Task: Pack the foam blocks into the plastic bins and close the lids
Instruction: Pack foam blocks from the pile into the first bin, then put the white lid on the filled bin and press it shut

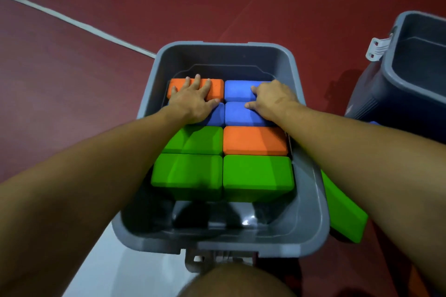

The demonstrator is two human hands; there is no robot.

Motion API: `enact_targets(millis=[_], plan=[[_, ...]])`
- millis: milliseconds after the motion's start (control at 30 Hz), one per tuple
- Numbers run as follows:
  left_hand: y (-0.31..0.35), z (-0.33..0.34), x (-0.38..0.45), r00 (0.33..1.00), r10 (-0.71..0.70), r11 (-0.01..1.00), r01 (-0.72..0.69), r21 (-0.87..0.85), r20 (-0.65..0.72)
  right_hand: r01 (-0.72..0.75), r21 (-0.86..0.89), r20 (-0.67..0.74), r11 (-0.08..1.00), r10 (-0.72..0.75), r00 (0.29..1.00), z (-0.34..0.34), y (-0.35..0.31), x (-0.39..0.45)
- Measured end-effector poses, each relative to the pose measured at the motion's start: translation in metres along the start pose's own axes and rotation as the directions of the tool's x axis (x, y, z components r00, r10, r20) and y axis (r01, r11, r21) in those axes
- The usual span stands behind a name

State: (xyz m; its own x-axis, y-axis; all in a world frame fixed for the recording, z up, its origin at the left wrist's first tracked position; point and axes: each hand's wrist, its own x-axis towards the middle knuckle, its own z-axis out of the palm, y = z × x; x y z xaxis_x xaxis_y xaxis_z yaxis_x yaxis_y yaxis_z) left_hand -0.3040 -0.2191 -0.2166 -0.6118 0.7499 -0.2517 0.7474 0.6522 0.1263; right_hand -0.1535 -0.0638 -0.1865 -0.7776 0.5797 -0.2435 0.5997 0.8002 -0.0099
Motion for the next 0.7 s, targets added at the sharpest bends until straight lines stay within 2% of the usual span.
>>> enact_targets(millis=[67, 133, 200, 267, 333, 433, 567, 700], plan=[[-0.005, -0.011, -0.008, 0.999, 0.024, 0.999, -0.026, -0.042, -0.037, -0.023, 0.027, -0.027, 0.999, 0.024, 0.999, -0.003, -0.008, -0.013], [-0.017, -0.02, -0.029, 0.974, 0.019, 0.986, -0.056, -0.155, -0.228, 0.046, 0.045, -0.096, 0.998, -0.042, 0.995, -0.01, -0.019, -0.03], [-0.032, -0.03, -0.056, 0.907, -0.033, 0.962, -0.085, -0.26, -0.42, 0.137, 0.095, -0.158, 0.986, -0.121, 0.98, -0.023, -0.034, -0.05], [-0.049, -0.04, -0.087, 0.844, -0.135, 0.946, -0.047, -0.322, -0.519, 0.23, 0.133, -0.18, 0.964, -0.205, 0.962, -0.04, -0.054, -0.069], [-0.069, -0.047, -0.12, 0.816, -0.213, 0.939, 0.018, -0.345, -0.538, 0.313, 0.12, -0.187, 0.942, -0.289, 0.939, -0.06, -0.08, -0.089], [-0.099, -0.048, -0.169, 0.807, -0.3, 0.913, 0.089, -0.397, -0.509, 0.432, 0.08, -0.179, 0.898, -0.413, 0.893, -0.089, -0.122, -0.121], [-0.124, -0.036, -0.236, 0.785, -0.377, 0.87, 0.119, -0.478, -0.492, 0.548, 0.035, -0.086, 0.836, -0.543, 0.835, -0.13, -0.178, -0.173], [-0.145, -0.01, -0.304, 0.763, -0.507, 0.792, 0.229, -0.566, -0.401, 0.606, -0.01, 0.046, 0.795, -0.605, 0.795, -0.147, -0.231, -0.22]])
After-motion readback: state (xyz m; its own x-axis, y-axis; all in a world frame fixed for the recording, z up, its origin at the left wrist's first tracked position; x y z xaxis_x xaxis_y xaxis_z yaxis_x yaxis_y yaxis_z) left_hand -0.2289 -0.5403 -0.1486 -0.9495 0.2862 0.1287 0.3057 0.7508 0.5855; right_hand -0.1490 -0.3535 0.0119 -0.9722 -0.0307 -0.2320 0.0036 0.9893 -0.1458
